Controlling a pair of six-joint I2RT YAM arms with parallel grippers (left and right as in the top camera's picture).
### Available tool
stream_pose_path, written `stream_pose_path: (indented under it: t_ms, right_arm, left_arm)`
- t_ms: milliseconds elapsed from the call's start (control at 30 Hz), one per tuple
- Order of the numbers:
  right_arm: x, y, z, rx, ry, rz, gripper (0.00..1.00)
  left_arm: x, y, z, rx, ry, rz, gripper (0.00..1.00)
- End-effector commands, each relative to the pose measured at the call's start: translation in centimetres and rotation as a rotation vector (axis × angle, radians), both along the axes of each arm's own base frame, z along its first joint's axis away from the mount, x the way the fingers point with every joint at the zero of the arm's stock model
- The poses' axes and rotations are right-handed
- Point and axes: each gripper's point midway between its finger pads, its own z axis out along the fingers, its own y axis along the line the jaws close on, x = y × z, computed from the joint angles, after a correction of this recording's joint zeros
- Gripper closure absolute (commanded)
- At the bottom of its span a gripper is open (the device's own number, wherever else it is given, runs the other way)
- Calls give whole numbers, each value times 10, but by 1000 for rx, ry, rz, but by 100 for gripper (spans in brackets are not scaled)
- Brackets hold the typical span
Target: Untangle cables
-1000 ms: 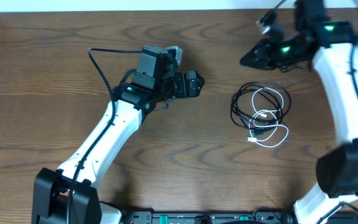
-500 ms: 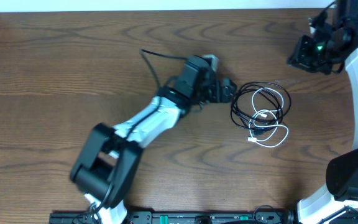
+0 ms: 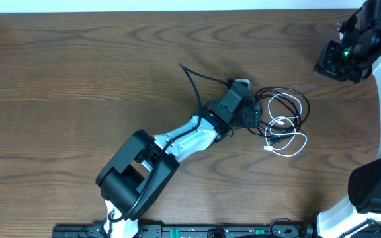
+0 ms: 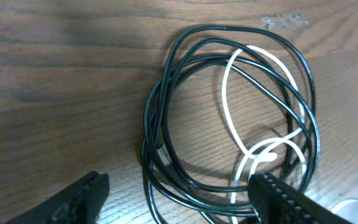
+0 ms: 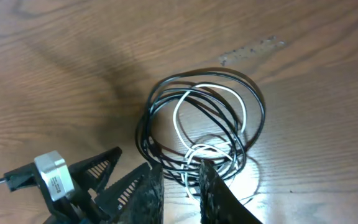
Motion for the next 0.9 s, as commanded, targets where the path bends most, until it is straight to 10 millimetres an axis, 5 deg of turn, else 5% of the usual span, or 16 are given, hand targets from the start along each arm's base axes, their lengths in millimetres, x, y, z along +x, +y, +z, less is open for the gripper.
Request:
stream_pose_path:
  t_ms: [0,333,567,867]
  right_arm:
    - [-2,-5,-1,-23,11,-16,84]
    - [-6,-4,-3,-21,31,-15,84]
    - [-7,-3,-3,-21,35,-13,83]
    - [-7,-3,-7,-23,41,-12,81]
  left_arm:
    - [5,5,-10,79,-51,58,29]
    - [-5,1,-48,115,8,80,53]
    - [-15,13,-60,175,58,77,89]
    - [-28,27,-71,277,83,19,87]
